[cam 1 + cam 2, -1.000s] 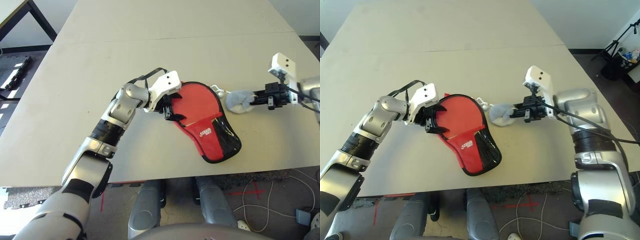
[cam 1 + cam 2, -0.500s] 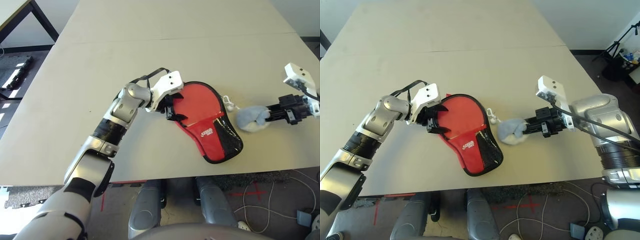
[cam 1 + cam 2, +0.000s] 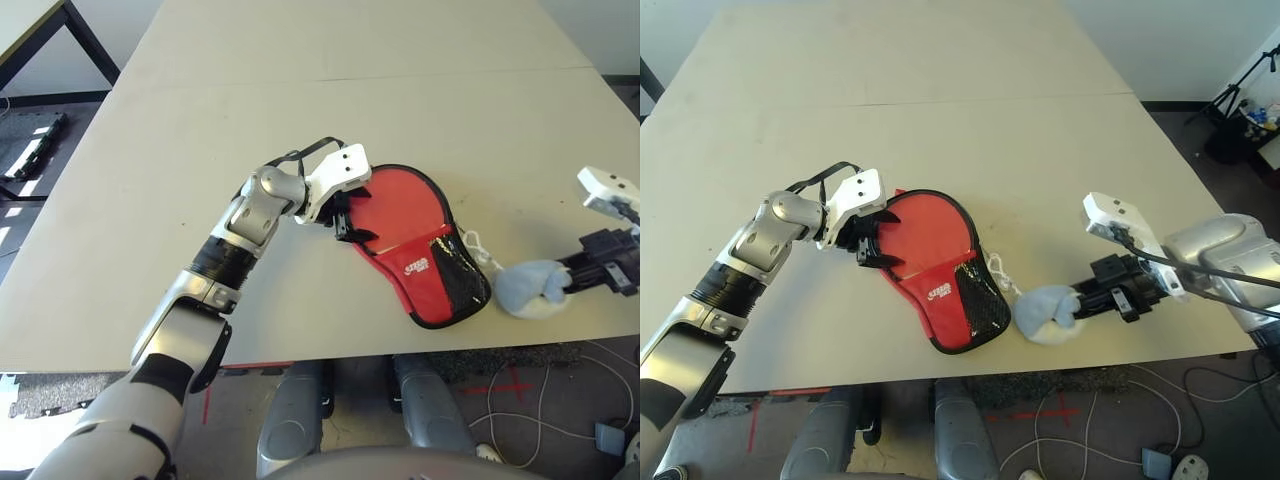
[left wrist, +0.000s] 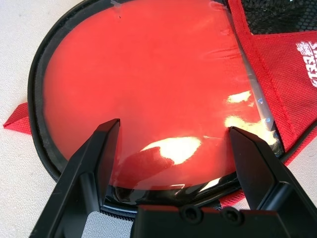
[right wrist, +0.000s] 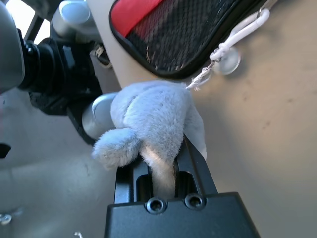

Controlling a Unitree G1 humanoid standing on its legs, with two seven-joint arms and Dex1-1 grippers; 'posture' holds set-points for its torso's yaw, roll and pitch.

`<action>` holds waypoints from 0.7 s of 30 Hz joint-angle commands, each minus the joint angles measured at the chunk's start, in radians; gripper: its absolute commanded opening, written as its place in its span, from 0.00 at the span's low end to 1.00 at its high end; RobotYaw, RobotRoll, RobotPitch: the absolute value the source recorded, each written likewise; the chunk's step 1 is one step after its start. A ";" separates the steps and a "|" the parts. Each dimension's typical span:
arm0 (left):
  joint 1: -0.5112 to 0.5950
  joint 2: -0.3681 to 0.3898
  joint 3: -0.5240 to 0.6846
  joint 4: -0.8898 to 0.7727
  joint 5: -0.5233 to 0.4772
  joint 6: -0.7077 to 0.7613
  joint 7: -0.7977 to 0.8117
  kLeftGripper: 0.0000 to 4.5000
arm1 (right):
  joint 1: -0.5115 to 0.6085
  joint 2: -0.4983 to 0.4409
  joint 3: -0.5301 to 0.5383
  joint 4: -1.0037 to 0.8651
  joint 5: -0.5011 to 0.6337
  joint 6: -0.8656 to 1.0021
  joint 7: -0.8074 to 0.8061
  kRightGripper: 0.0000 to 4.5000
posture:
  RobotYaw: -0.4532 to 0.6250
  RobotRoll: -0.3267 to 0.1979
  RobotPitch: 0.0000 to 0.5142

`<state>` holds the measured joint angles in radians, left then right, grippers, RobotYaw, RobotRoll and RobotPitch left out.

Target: Store the ping-pong paddle in its case and zip it.

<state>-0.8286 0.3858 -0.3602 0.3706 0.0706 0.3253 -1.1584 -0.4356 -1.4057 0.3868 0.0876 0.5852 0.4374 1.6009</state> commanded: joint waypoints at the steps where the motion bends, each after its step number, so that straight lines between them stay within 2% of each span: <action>1: 0.027 -0.004 -0.052 0.044 0.030 0.006 -0.004 1.00 | 0.036 -0.042 0.054 -0.011 -0.008 -0.039 0.014 0.06 | 0.30 0.62 0.37; 12: 0.019 -0.006 -0.052 0.064 0.033 -0.006 0.001 1.00 | 0.111 -0.130 0.101 -0.076 0.048 -0.076 0.014 0.06 | 0.29 0.62 0.36; 16: 0.016 -0.009 -0.052 0.070 0.033 -0.011 0.003 1.00 | 0.097 -0.100 0.065 -0.043 0.020 -0.082 0.014 0.06 | 0.29 0.62 0.36; 21: 0.015 -0.008 -0.052 0.072 0.033 -0.015 0.003 1.00 | 0.047 -0.103 0.006 -0.043 0.143 0.003 0.014 0.42 | 0.29 0.62 0.35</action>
<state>-0.8439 0.3777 -0.3654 0.4054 0.0726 0.2999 -1.1532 -0.3745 -1.5045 0.4328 0.0454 0.6749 0.4100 1.6043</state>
